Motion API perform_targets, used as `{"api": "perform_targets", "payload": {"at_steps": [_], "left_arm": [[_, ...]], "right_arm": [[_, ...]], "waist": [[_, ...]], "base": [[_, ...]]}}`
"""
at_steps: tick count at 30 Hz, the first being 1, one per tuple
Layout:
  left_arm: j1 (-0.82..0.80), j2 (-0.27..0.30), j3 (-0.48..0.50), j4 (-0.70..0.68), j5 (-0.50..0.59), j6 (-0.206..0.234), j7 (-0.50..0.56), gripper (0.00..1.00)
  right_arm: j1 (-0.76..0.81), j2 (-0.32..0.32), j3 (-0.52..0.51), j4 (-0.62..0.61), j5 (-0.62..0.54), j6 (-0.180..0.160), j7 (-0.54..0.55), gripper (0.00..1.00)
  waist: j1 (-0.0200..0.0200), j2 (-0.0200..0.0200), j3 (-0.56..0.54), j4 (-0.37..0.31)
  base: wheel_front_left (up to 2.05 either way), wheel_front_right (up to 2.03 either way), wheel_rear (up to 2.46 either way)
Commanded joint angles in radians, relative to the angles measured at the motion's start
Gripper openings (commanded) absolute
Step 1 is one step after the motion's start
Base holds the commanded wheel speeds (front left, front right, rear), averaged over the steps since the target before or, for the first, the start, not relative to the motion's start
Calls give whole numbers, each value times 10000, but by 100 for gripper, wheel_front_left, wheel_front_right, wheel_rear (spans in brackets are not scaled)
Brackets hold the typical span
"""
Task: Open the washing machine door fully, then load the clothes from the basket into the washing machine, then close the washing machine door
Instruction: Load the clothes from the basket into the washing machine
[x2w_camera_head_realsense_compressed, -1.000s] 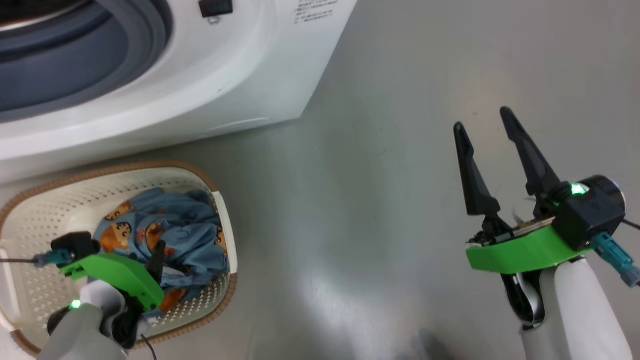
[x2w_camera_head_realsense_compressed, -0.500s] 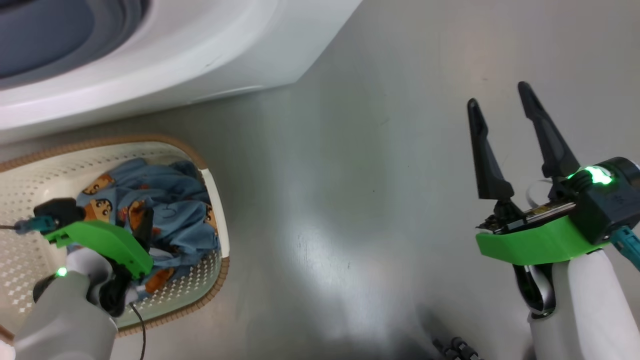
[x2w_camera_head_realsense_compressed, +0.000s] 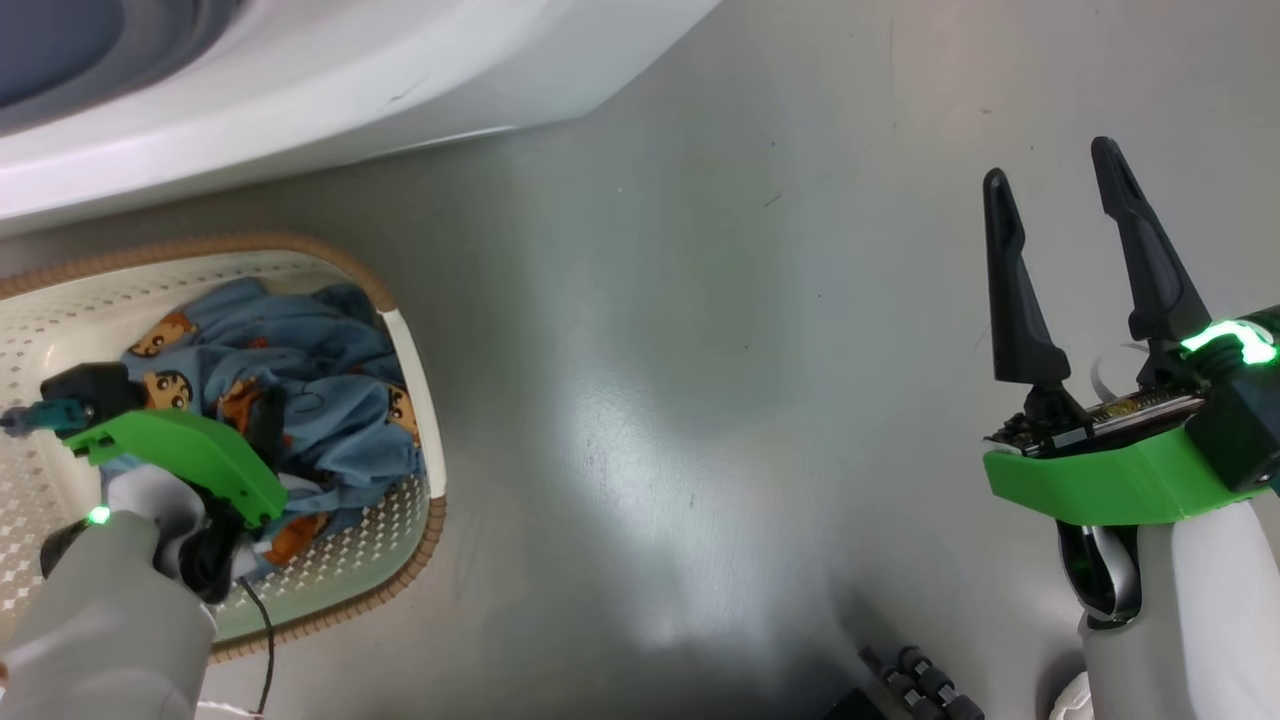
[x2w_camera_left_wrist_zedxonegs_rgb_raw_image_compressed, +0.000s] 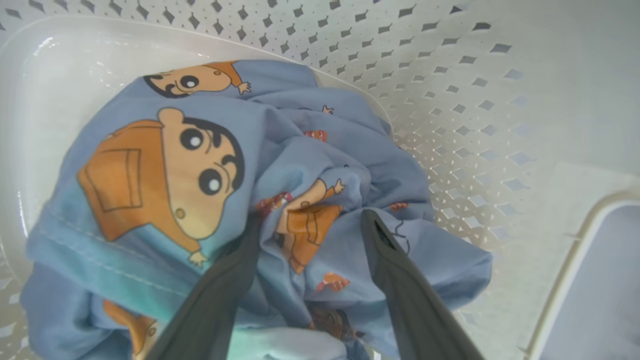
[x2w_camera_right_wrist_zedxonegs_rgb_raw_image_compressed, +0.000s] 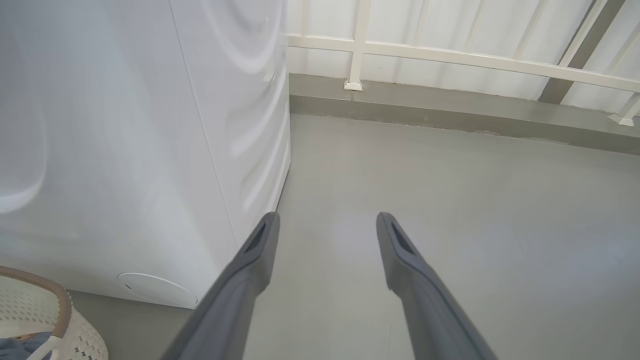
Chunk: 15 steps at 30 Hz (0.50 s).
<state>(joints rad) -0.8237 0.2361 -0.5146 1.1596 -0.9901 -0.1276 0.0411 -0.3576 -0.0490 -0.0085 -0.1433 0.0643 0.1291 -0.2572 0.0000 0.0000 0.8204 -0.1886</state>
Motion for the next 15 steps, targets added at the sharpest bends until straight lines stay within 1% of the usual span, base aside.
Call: {"api": "perform_targets", "payload": {"at_steps": [1,4,5,6,9,10,11,12,13,15], "left_arm": [[24,370,96,102,-70,-30,-150,100],[-43,374,-84,300,-18,-30,-225,100],[-60,368,-119,350,-27,-30,-256,91],[-60,368,-119,350,-27,-30,-256,91],[-106,351,-222,481,-36,-30,-380,62],[-123,337,-244,514,-52,-30,-421,47],[-143,328,-270,538,-55,-30,-501,42],[-157,309,-295,567,-62,-30,-567,14],[-163,282,-329,588,-69,-30,-606,0],[-157,228,-397,613,-93,-31,-676,0]], "right_arm": [[122,-12,165,-308,51,16,-46,100],[130,-12,132,-340,64,16,-46,100],[130,-12,119,-343,66,16,-46,100],[130,-12,119,-343,66,16,-46,100],[132,-12,62,-364,52,16,-46,100],[133,-12,42,-372,44,16,-46,100],[135,-12,18,-379,39,16,-46,100],[139,-12,-10,-383,37,16,-46,100],[144,-12,-36,-382,38,16,-46,100],[156,-12,-79,-363,34,16,-46,100]], "waist": [[0,0,56,3],[0,0,102,-18],[0,0,108,-27],[0,0,108,-27],[0,0,127,-42],[0,0,130,-41],[0,0,128,-34],[0,0,121,-22],[0,0,106,-10],[0,0,57,22]], "base": [[0,0,0],[0,0,0],[0,0,0],[0,0,0],[0,0,0],[0,0,0],[0,0,0],[0,0,0],[0,0,0],[0,0,0]]}}
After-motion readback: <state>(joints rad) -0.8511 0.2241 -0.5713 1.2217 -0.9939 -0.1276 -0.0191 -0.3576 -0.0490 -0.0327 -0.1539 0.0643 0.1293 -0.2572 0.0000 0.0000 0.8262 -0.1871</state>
